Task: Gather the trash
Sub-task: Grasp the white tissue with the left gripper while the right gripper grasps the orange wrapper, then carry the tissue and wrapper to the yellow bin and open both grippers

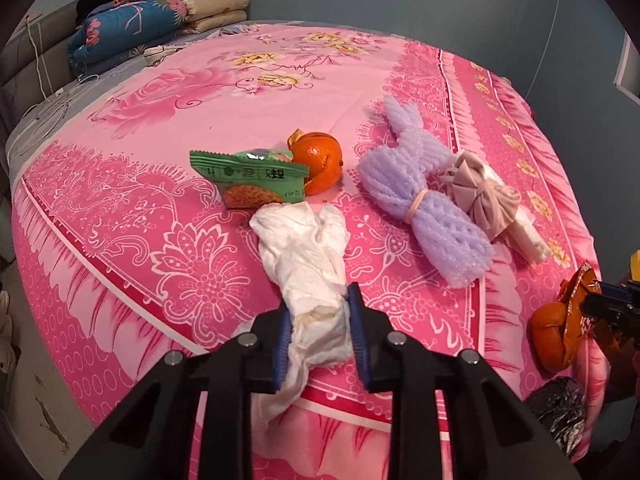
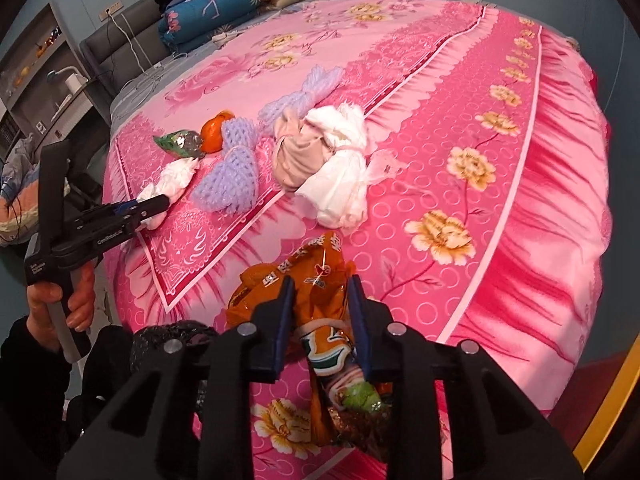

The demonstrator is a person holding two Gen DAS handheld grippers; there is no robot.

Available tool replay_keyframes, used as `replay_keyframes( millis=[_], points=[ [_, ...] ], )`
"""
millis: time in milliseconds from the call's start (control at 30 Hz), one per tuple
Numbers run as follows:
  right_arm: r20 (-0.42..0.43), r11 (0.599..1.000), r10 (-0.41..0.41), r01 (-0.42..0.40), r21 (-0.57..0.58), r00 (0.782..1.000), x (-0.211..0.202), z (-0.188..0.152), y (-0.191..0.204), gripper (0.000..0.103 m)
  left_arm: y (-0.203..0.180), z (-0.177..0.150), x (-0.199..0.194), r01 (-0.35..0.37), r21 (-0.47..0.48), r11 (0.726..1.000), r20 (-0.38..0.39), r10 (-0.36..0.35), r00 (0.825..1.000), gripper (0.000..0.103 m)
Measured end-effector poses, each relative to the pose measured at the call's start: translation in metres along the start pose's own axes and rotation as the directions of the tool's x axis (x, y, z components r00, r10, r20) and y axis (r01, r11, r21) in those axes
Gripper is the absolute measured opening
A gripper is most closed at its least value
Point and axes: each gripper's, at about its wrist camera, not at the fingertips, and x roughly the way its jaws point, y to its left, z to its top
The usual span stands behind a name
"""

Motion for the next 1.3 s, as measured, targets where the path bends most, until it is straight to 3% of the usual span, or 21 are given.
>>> replay_keyframes(
  millis=[167,867,1300],
  points=[
    [0.059,1.000,-0.008,0.009,-0.009,0.998,-0.016,0.004,0.003,0.025,0.009,0.002,-0.022,0.036,-0.065,0.997,0.052,-0.033,0.998,0.025],
    [0.182,0.999,0.049,-0.047,-0.018,0.982,-0.091,0.010,0.006,0.025,-0.016,-0.021,-0.090,0.073,-0.100,0.992,0.153,-0.057,0.987,0.024],
    [0.296,0.998,0.045,-0.032,-0.047,0.954,-0.161,0.004,0.001,0.025,-0.051,-0.021,-0.137,0.124,-0.089,0.988,0.226,-0.101,0.969,0.024]
  ],
)
